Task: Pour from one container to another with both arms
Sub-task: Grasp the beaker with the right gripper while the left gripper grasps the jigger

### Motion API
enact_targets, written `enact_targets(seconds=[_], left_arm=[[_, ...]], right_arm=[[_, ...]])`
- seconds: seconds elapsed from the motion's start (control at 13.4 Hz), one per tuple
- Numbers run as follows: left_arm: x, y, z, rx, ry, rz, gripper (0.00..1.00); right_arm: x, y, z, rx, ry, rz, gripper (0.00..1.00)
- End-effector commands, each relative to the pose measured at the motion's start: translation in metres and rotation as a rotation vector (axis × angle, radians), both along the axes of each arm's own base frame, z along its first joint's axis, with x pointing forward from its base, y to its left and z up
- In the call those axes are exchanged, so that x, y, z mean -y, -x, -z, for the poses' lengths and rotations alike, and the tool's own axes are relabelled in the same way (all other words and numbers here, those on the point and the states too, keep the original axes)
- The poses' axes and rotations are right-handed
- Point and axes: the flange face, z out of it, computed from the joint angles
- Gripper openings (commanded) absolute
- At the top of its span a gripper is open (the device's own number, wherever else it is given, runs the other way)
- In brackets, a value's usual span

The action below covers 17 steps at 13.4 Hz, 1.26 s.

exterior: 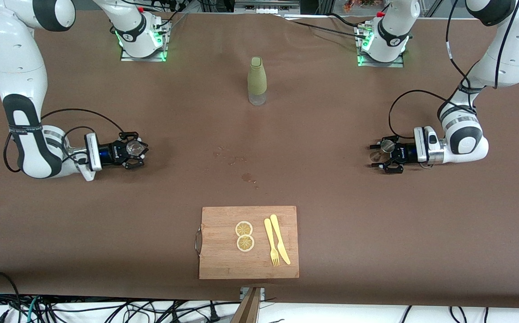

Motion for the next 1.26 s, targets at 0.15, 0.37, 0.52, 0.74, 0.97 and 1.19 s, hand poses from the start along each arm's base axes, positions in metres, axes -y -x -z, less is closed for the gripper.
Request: enact_targets(seconds=[0.15,0.37,0.52,0.74,0.97,1.19], left_arm=[[-0.009,0.014,0.006,0.149,-0.013,0.067,0.72],[-0.016,0.017,0.004,0.15,-0.019,0.091,0.71],[-0.015,0.017,0.003,0.151,-0.019,0.098,0.69],[-0.013,0.018,0.001,0.147,0.0,0.105,0.67],[-0.013,0.017,-0.003,0.15,0.003,0.107,0.54],[-0.013,0.018,-0.004,0.153,0.012,0.113,0.33]], right_arm=[[-0.042,-0.051,-0.052,-0.119,0.075,-0.03,0.08],[-0.073,-0.084,-0.091,-0.182,0.156,-0.006,0.08],[-0.092,-0.092,-0.106,-0.191,0.192,-0.027,0.08],[-0.12,-0.103,-0.121,-0.138,0.21,-0.043,0.08],[-0.134,-0.101,-0.125,-0.132,0.202,-0.057,0.08],[-0.14,-0.1,-0.125,-0.133,0.201,-0.065,0.07]])
